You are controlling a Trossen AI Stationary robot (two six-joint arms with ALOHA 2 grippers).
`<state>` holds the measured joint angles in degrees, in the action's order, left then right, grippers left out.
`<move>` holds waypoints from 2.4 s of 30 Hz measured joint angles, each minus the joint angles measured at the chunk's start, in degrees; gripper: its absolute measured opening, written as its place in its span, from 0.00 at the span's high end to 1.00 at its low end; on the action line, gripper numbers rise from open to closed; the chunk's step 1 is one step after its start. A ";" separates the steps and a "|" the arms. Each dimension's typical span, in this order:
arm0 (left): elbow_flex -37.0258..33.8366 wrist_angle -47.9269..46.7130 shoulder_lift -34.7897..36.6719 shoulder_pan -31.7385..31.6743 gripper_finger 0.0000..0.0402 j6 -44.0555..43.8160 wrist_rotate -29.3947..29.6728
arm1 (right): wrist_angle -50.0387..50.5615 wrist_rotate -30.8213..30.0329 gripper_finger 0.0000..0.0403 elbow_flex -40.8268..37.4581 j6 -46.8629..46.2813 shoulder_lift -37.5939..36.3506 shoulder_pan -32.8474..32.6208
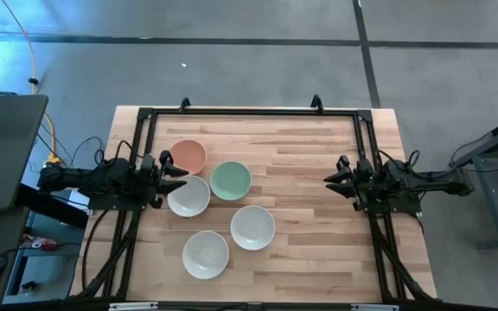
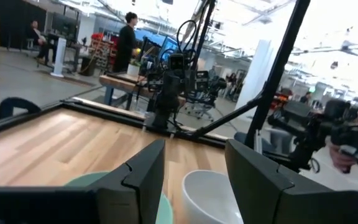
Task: Nest bowls inside each other
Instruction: Stack the white bowl on the green bowl
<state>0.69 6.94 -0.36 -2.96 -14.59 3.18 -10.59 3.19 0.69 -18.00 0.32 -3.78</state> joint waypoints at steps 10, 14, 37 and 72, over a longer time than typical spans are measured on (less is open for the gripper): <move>0.00 0.14 0.00 0.00 0.61 3.22 0.02 | 0.78 -6.48 0.77 0.00 0.03 0.00 0.01; 0.00 0.16 0.00 0.00 0.61 3.23 0.02 | 1.02 -7.51 0.77 0.00 0.04 0.00 0.01; 0.00 -0.78 0.00 -0.02 0.61 -1.75 3.52 | -7.38 -13.23 0.77 0.00 -6.22 0.00 0.01; -0.02 -4.90 -1.14 -0.02 0.61 -8.83 6.91 | 39.18 -9.96 0.77 54.69 8.97 50.88 0.01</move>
<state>0.67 2.04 -1.50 -2.98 -23.42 10.09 28.59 -6.77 55.38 -9.03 51.20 -3.77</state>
